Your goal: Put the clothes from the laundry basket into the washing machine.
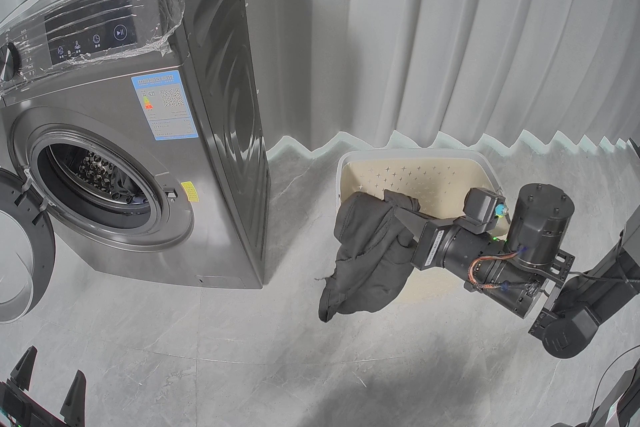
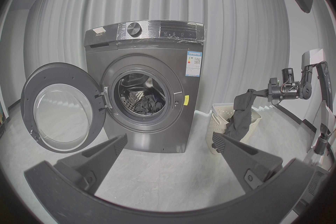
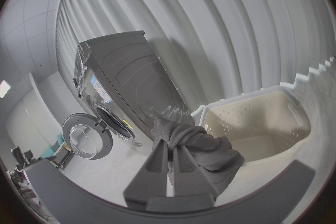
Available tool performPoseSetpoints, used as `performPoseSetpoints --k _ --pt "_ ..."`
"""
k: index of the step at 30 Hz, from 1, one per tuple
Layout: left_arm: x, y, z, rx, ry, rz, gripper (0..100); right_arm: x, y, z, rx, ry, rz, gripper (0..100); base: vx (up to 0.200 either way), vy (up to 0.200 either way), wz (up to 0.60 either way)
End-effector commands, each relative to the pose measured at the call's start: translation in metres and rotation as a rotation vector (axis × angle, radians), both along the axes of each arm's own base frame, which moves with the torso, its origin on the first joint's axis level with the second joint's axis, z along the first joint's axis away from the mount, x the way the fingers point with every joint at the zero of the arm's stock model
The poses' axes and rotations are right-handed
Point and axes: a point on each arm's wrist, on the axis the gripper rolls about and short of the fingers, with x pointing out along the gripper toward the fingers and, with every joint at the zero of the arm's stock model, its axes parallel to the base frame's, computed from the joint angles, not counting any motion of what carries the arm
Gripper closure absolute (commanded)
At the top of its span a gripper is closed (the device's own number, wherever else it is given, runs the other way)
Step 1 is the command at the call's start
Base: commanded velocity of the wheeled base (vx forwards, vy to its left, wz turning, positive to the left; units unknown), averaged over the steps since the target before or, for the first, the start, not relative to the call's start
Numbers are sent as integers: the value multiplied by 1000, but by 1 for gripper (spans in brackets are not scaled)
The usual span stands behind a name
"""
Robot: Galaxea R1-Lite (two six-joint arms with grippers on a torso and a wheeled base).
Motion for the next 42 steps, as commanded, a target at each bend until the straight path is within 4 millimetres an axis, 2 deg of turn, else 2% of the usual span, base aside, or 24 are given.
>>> performPoseSetpoints --k 1,3,5,9,20,26,34,42 --pt "0 0 -4 1 2 0 0 -10 -8 18 3 -83 -1 100 0 0 0" --pt "0 0 -4 1 2 0 0 -13 -10 25 -3 -117 -1 100 0 0 0" --pt "0 0 -4 4 2 0 0 -21 -15 41 -13 -184 -1 100 0 0 0" --pt "0 0 -4 -1 2 0 0 -30 -23 56 -11 -245 -8 100 0 0 0" --pt "0 0 -4 4 2 -2 0 -46 -35 83 1 -355 -45 100 0 0 0" --pt "0 0 -4 7 2 -2 0 -52 -41 89 -12 -347 -56 100 -133 0 0" --pt "0 0 -4 4 2 -3 0 -53 -41 86 -25 -339 -55 100 -200 0 0" --pt "0 0 -4 2 2 -3 0 -51 -41 83 -37 -322 -97 100 0 0 0"
